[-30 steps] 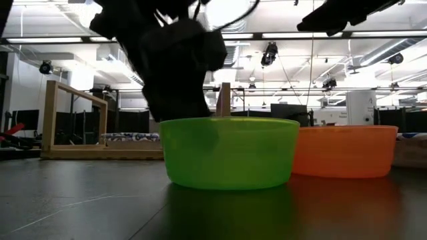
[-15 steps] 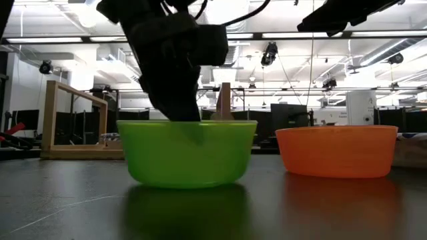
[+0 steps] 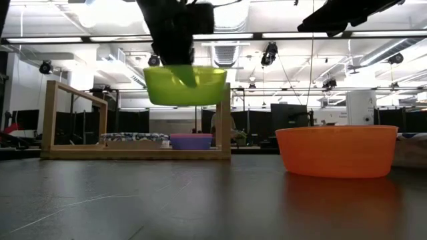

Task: Place and stack bowls onto a shelf
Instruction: Stack the green bowl on top of the pink bowl on the shelf

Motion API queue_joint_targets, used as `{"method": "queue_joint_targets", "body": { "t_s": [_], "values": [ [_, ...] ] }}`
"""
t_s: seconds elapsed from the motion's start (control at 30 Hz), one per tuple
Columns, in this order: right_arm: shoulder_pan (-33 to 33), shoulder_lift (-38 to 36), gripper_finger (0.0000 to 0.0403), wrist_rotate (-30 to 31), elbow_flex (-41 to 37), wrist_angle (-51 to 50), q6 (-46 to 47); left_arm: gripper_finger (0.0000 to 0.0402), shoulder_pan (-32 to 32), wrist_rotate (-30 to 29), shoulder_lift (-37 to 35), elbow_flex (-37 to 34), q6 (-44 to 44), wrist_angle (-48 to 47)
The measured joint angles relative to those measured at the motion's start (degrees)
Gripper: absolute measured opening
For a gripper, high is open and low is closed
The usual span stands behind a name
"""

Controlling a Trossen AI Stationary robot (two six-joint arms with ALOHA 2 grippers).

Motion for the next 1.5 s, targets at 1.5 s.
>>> {"method": "queue_joint_targets", "body": {
  "t_s": [1.5],
  "values": [
    [-0.07, 0.00, 0.0150, 0.02, 0.00, -0.07, -0.07, 0.0018, 42.77, 4.73, 1.29, -3.57, 4.17, 16.28]
  ]
}}
